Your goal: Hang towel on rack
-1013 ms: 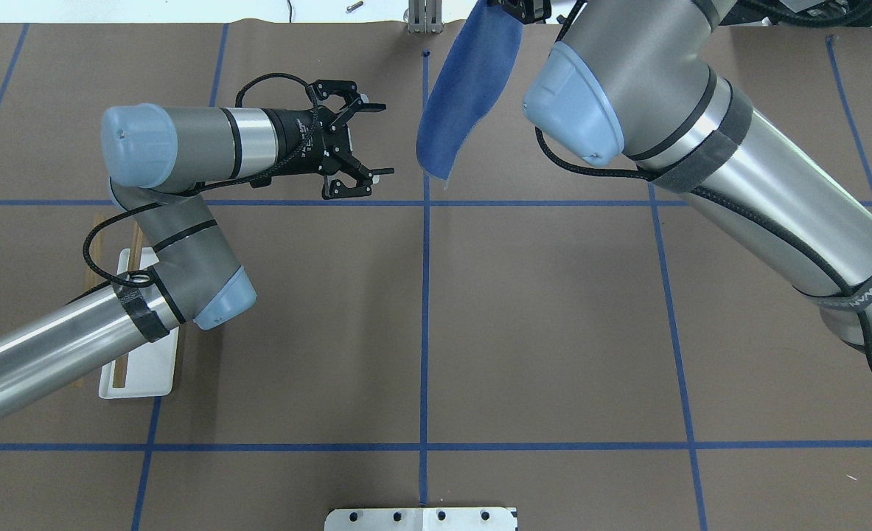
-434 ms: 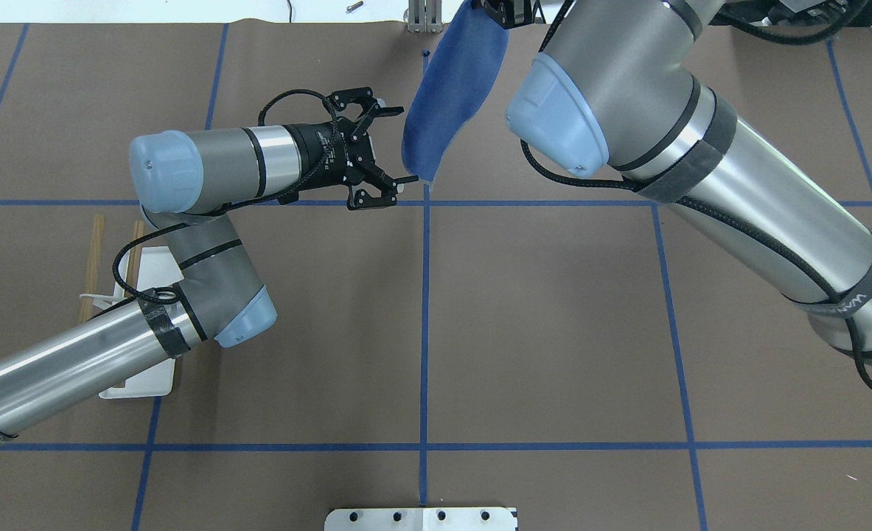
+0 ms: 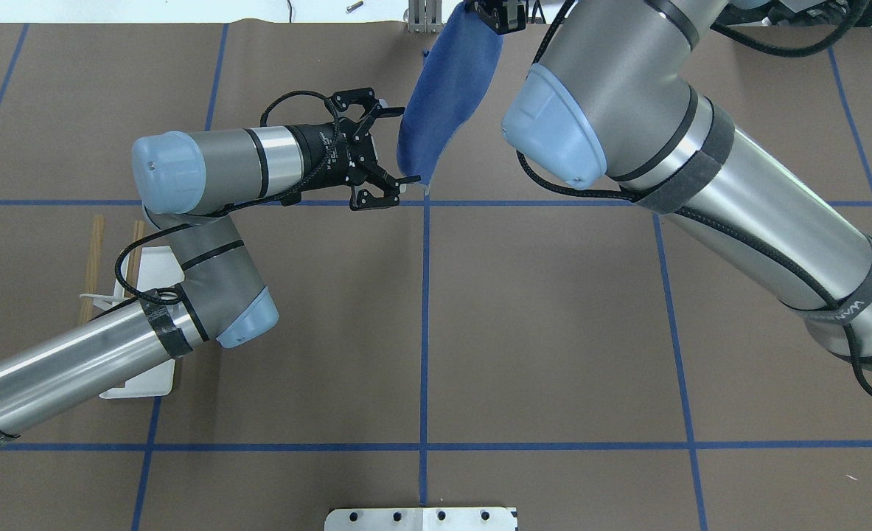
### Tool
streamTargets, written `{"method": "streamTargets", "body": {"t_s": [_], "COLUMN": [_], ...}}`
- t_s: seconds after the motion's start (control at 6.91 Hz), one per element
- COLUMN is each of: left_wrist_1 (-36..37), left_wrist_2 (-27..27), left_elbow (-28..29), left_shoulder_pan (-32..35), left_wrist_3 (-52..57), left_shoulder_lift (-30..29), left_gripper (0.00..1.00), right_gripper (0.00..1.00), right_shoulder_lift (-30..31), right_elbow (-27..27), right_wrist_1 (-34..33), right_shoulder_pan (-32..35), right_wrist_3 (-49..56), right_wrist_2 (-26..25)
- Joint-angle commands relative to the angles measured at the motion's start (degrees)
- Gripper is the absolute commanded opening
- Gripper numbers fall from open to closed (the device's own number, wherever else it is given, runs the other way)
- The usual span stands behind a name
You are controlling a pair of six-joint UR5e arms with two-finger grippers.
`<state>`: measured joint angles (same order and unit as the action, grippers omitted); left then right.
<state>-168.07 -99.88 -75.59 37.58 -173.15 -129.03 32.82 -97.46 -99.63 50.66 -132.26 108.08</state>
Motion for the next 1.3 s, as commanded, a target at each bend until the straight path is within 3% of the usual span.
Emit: {"method": "streamTargets", "body": {"t_s": [0.0, 0.14, 0.29, 0.43, 0.58, 0.72, 0.87, 1.01, 1.16], "left_wrist_1": [-0.06, 0.02, 0.89, 0.82, 0.9, 0.9, 0.9, 0.9, 0.9], "left_wrist_2": [0.47, 0.82, 2.56, 3.71, 3.72, 3.72, 3.64, 3.29, 3.28], "left_elbow": [0.0, 0.0, -0.6, -0.78, -1.13, -1.14, -1.49, -1.92, -1.84], "left_shoulder_pan": [0.04, 0.04, -0.05, -0.05, -0.05, -0.05, -0.05, -0.05, -0.05], "left_wrist_3": [-0.25, -1.47, -4.27, -5.08, -4.83, -4.3, 1.19, 6.03, 11.9], "left_shoulder_lift": [0.0, 0.0, 0.0, 0.0, 0.18, 0.18, 0.27, 0.44, 0.62], "left_gripper": [0.94, 0.84, 0.34, 0.0, 0.0, 0.0, 0.0, 0.0, 0.0], "right_gripper": [0.0, 0.0, 0.0, 0.0, 0.0, 0.15, 0.52, 1.0, 1.0], "right_shoulder_lift": [0.31, 0.49, 0.67, 0.75, 1.1, 1.54, 2.33, 3.64, 6.0], "right_elbow": [-2.02, -2.2, -2.2, -2.12, -2.29, -2.73, -3.51, -5.35, -8.76], "right_wrist_1": [-1.18, -1.18, -1.18, -1.18, -1.18, -1.18, -1.18, -1.18, -1.18], "right_shoulder_pan": [-0.21, -0.56, -0.56, -0.56, -0.56, -0.56, -0.56, -0.56, -0.48], "right_wrist_3": [-0.02, -0.02, -0.02, 0.16, 0.51, 1.03, 2.0, 2.88, 5.06], "right_wrist_2": [0.2, 0.2, 0.11, 0.11, 0.02, 0.02, 0.11, 0.11, 0.37]}}
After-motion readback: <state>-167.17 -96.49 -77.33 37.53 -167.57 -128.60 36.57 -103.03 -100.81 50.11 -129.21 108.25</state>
